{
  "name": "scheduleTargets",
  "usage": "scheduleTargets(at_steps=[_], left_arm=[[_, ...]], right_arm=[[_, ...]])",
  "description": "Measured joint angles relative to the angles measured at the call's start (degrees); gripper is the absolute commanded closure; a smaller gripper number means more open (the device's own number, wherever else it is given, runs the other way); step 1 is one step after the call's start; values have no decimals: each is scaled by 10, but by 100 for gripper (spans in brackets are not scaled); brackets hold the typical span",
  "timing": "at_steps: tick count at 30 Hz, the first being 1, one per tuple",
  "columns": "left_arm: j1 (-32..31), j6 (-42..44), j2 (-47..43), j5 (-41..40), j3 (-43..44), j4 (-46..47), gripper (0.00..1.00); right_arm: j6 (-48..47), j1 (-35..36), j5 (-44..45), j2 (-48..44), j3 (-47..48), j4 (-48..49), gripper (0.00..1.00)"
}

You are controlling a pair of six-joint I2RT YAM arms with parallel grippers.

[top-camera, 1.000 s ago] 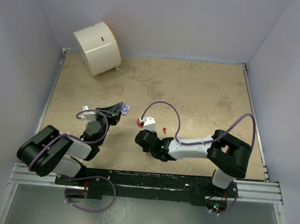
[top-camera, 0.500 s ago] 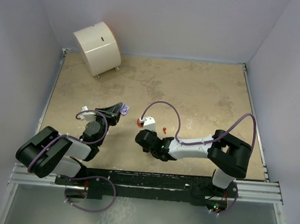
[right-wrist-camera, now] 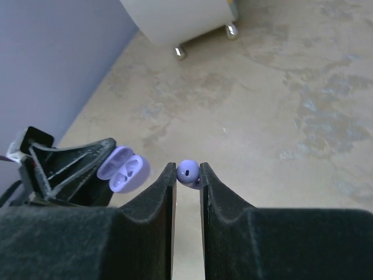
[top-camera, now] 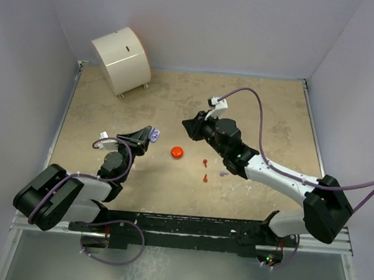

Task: Insert the wireless bluetooth earbuds into the charging case
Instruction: Pick up the earbud from the center of the board, then place the earbud in the charging case.

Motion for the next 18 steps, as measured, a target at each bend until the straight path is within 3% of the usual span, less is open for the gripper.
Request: scheduleTargets(at_steps=[18], left_arm=[[0,-33,21,12,64,-2,100]], right_arm=[[74,-116,-370,84,-43,318,100]])
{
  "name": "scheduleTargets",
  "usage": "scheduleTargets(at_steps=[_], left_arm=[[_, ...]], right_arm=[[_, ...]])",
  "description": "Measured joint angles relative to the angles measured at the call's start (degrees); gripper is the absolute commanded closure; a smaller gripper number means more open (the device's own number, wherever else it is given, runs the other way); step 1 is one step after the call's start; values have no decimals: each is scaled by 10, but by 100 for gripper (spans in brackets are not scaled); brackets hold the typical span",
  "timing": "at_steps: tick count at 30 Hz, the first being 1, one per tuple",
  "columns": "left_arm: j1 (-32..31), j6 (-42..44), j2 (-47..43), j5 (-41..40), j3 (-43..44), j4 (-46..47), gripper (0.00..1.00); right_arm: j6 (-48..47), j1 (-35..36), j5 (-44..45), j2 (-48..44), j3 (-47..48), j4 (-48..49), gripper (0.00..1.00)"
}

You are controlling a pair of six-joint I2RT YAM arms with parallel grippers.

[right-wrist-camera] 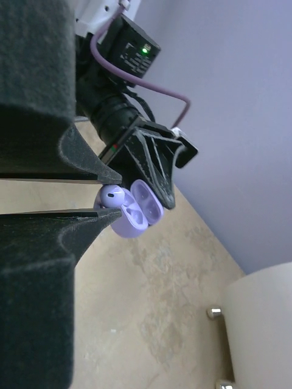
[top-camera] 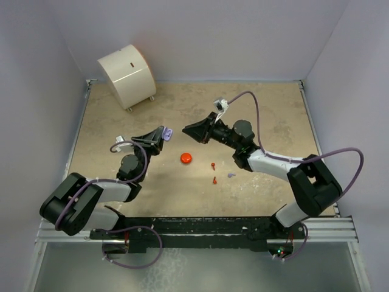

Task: Insert the wireless bluetooth earbuds into the charging case
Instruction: Place the earbud in the charging case.

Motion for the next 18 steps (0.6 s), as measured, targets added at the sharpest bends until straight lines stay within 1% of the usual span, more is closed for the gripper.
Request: scheduleTargets(at_steps=[7,18], left_arm=[[0,-8,30,17,34,3,100],[0,-21,50,35,41,16,100]], right_arm=[[66,-6,-91,56,-2,89,100],[150,-20,-161,108,6,180,100]])
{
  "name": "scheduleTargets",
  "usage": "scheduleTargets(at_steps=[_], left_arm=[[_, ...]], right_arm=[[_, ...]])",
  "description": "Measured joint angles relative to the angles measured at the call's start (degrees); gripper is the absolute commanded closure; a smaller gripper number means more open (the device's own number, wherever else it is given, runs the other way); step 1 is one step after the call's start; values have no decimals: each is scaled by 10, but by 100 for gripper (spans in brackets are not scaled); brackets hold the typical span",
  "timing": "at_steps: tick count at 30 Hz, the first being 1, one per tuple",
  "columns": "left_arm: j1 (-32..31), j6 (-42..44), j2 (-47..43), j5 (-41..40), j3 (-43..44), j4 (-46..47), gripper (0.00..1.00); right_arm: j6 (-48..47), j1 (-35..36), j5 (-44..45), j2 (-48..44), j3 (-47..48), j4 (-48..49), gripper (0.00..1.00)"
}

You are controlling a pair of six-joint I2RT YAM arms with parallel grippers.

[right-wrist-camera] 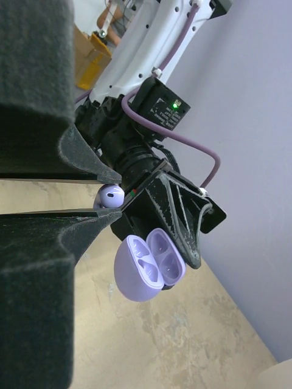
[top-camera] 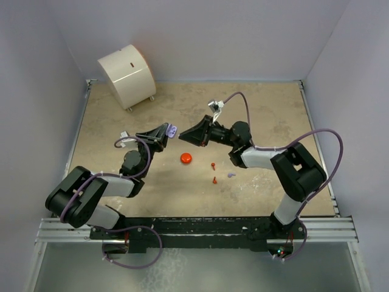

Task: Insert the wireless bluetooth earbuds into the charging case
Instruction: Place the earbud in the charging case.

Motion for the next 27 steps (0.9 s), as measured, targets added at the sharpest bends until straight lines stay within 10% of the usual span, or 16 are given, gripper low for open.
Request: scheduleTargets(at_steps=[27], left_arm=[[-19,0,17,7,24,-19,100]], right_arm=[[50,0,-10,48,71,1,100]])
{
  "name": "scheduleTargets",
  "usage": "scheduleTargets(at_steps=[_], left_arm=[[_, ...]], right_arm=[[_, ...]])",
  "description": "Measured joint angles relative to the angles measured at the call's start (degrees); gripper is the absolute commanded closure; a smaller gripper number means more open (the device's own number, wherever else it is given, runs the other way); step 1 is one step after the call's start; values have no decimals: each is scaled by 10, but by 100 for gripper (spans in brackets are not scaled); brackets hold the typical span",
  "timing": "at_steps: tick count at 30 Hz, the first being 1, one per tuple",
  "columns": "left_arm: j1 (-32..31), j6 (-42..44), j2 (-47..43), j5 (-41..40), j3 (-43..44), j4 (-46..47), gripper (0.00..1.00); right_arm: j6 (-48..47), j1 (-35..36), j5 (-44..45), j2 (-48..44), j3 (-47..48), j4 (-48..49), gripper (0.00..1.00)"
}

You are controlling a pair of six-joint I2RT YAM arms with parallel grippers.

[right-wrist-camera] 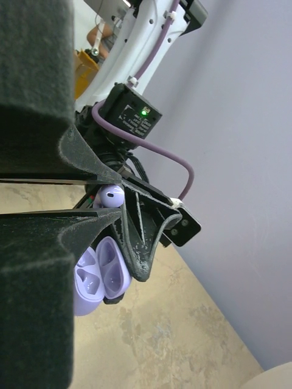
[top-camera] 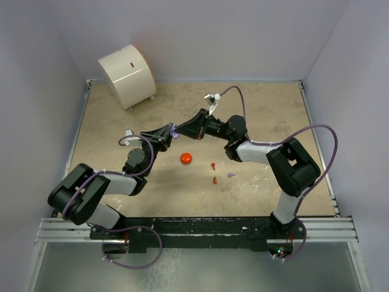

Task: Insert the wireless bluetooth earbuds into the charging case
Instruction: Place the earbud in the charging case.

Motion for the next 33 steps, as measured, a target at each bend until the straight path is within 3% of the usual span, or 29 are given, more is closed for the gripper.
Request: scheduleTargets(at_steps=[21,33], left_arm=[[-5,0,0,-11,3,-3,100],[-5,1,0,-21,10,-14,100]], right_arm=[[11,0,129,-24,-16,-50,100],[26,0,153,-30,-28,-64,100]])
